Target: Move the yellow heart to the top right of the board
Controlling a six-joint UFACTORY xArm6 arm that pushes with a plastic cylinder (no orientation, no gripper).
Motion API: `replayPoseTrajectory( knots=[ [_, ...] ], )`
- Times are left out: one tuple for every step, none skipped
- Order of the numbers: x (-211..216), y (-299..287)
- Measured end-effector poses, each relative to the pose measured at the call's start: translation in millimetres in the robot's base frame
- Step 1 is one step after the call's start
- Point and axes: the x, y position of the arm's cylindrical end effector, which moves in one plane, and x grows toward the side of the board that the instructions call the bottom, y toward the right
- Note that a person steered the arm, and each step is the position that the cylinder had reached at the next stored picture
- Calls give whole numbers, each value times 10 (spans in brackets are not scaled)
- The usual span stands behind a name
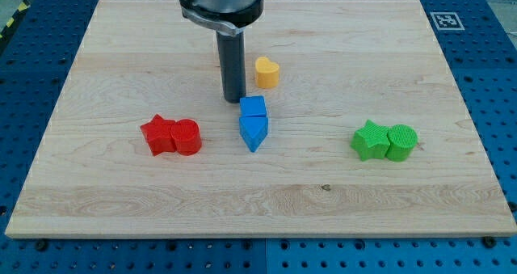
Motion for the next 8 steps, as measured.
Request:
replayPoseTrajectory(
  knots=[
    [-90, 146],
    [-148, 146],
    [-341, 224],
    [-354, 592],
    [-389, 888],
    [-485, 917],
    [-586, 902],
    [-857, 910]
  ],
)
